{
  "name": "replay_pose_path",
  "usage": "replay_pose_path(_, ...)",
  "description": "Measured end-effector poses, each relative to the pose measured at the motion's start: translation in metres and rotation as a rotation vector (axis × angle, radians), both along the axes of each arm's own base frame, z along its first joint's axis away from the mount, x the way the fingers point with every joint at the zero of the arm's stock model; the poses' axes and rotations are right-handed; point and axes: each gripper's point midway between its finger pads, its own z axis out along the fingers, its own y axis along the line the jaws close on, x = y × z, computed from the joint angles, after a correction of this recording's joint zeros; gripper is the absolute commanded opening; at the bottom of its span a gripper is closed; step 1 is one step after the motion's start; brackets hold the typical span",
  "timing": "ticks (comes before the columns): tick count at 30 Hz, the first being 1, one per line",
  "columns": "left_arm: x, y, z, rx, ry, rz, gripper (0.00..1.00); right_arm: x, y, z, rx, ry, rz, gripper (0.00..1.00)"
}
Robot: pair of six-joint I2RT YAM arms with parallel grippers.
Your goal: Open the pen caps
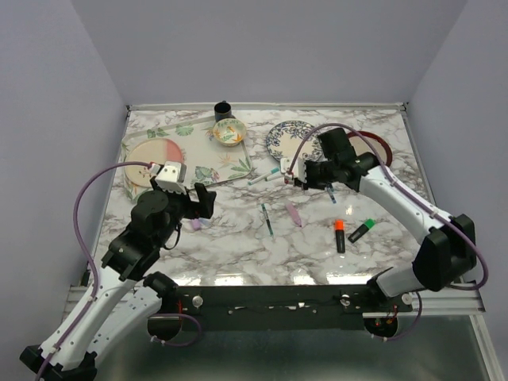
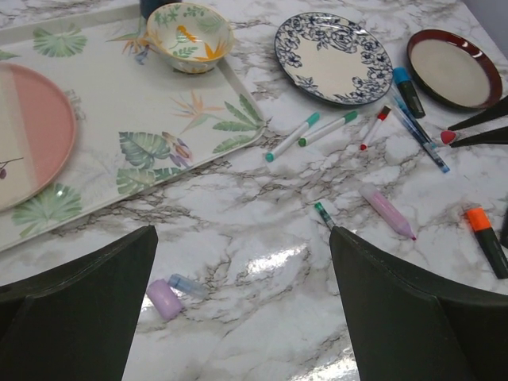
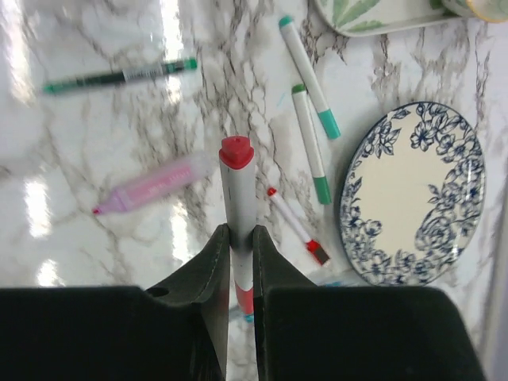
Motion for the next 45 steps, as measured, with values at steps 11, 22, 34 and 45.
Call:
replay_pose_path(11, 0.0, -0.048, -0.021, -0.049, 0.102, -0.201, 0.99, -0.052, 0.003, 0.069, 0.563, 0.236, -0.321, 0.01)
replay_pose_path(22, -0.035, -0.123, -0.076, -0.128, 0.254, -0.4, 0.99, -0.032, -0.045, 0.074, 1.013, 0.596, -0.768, 0.01)
replay_pose_path(34, -0.055, -0.205, -0.094, -0.284, 0.303, -0.481, 0.99, -0.033, -0.036, 0.054, 1.143, 0.887, -0.903, 0.0)
replay_pose_path(45, -0.029, -0.253, -0.077, -0.347, 0.273, -0.442, 0.92, -0.029, -0.034, 0.058, 1.178, 0.923, -0.907, 0.01)
